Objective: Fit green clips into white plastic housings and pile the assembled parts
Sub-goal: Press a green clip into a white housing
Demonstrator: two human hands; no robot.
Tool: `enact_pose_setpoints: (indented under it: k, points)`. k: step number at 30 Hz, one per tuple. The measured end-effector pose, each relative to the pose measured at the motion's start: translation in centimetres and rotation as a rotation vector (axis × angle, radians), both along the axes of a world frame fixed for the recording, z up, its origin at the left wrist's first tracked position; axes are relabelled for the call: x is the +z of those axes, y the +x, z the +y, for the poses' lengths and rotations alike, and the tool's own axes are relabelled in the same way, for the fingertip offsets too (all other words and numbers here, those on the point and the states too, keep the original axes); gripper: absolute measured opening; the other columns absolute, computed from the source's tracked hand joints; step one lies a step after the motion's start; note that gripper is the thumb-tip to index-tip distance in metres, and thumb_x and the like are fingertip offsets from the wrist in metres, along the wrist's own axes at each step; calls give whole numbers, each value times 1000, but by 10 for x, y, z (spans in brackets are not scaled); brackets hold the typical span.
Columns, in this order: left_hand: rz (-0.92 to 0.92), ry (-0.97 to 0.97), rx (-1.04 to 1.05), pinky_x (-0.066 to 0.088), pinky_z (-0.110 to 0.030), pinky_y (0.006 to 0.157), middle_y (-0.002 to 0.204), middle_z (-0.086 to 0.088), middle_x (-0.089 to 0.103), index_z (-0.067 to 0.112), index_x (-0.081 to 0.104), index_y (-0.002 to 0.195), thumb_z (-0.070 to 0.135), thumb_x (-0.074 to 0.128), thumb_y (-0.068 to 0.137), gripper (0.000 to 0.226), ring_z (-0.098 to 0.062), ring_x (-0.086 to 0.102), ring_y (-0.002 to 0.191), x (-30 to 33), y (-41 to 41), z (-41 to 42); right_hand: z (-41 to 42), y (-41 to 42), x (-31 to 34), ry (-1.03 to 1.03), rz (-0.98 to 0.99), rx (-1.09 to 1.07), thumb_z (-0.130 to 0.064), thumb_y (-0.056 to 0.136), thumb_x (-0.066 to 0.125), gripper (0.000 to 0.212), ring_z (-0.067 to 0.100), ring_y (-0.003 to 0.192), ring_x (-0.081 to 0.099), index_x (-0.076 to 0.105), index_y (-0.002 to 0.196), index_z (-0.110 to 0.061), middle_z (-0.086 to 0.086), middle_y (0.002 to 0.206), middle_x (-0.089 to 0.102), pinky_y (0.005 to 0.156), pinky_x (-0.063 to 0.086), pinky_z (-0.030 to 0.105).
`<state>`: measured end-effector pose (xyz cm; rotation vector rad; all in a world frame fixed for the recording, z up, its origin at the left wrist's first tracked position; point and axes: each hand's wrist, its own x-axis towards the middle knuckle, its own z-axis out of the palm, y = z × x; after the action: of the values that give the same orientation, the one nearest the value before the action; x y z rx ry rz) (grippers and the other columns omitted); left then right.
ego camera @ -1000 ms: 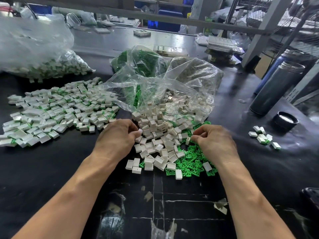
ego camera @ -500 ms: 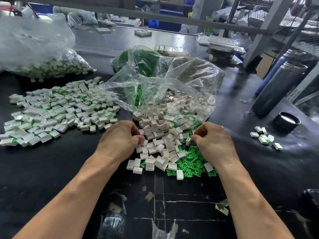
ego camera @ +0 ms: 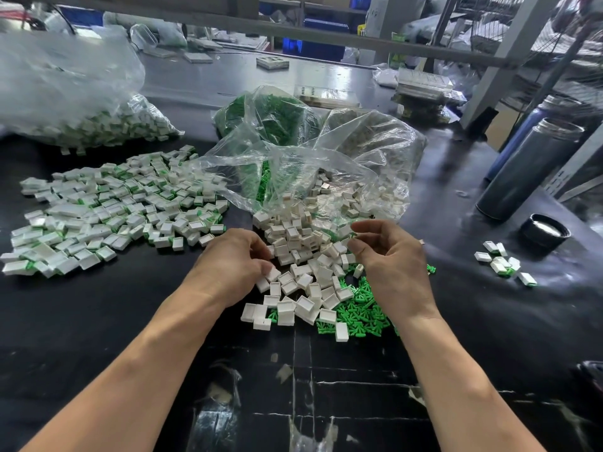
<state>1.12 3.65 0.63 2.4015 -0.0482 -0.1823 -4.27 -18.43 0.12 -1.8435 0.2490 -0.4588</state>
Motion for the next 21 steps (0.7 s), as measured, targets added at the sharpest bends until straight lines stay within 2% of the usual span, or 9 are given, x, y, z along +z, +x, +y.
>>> enact_pose_setpoints:
  k: [7,10,12,14,17,21]
  points:
    - [20,25,-27,55,-31,90,93,11,72,30,74,91,22,76,91,8,-8,67,92,-2,2,3,5,1,-5,4,-16,46,-10,92,76,24,-2,76,70,74,96,-34,-19,84,75,66,56,20]
    - [47,-12,-55,52,-22,74,91,9,72,30,75,91,12,67,96,20,-8,66,86,-1,3,8,6,2,-7,16,11,42,-10,91,77,21,4,78,71,75,99,-30,-13,85,76,76,64,40]
    - [88,-54,-96,50,-17,66,91,6,72,29,77,93,4,63,97,29,-8,64,78,2,3,11,6,2,-7,18,21,37,-11,92,77,20,5,78,71,76,100,-29,-11,85,77,78,64,47]
    - [113,-72,-142,47,-13,60,89,5,69,31,77,96,-1,64,95,35,-6,59,70,6,3,14,4,2,-6,20,20,26,-11,92,77,20,5,78,71,77,100,-29,-13,85,77,77,64,48]
    - [115,-81,-174,46,-16,61,86,2,66,34,77,94,-4,64,93,40,-7,56,67,8,1,13,2,1,-6,29,24,18,-12,92,77,18,7,80,72,77,102,-28,-11,86,77,75,65,48]
    - [89,-66,-186,45,-9,57,91,2,70,29,78,97,4,70,94,26,-5,58,69,10,-2,10,4,0,-4,14,22,30,-13,92,77,16,3,77,70,77,103,-25,-10,87,77,79,64,45]
